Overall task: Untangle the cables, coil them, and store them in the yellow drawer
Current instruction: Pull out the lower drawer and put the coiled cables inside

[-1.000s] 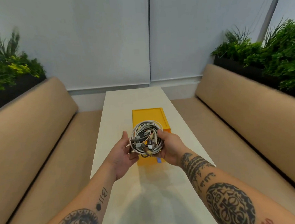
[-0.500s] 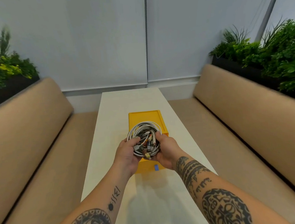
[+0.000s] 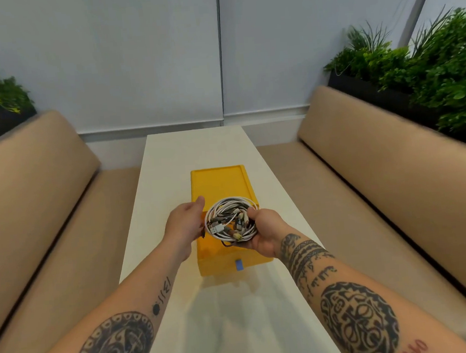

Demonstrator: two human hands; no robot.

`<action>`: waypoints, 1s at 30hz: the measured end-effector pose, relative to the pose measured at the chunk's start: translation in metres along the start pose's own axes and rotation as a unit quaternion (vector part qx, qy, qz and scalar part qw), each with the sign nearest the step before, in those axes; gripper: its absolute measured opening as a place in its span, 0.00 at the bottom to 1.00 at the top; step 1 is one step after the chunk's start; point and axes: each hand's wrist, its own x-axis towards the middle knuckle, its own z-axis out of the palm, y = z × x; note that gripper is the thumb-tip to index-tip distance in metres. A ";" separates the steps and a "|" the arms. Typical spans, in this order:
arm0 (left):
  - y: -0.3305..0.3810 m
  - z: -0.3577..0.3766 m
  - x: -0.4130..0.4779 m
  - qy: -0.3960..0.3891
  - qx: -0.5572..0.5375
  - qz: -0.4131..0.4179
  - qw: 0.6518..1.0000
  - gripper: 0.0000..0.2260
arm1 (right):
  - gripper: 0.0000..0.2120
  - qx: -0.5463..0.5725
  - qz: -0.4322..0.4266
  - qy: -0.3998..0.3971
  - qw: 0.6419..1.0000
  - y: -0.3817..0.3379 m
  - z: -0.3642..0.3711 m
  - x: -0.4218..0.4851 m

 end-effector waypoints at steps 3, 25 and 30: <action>-0.002 -0.007 0.018 0.032 0.075 0.059 0.995 0.16 | 0.16 -0.019 0.027 0.015 0.999 -0.002 0.000 0.010; -0.033 0.007 0.097 -0.048 0.303 0.080 0.948 0.23 | 0.15 -0.296 0.053 0.085 0.950 -0.005 0.005 0.063; -0.033 0.007 0.100 -0.045 0.297 0.078 0.950 0.23 | 0.18 -0.596 -0.032 0.054 0.801 -0.012 0.011 0.049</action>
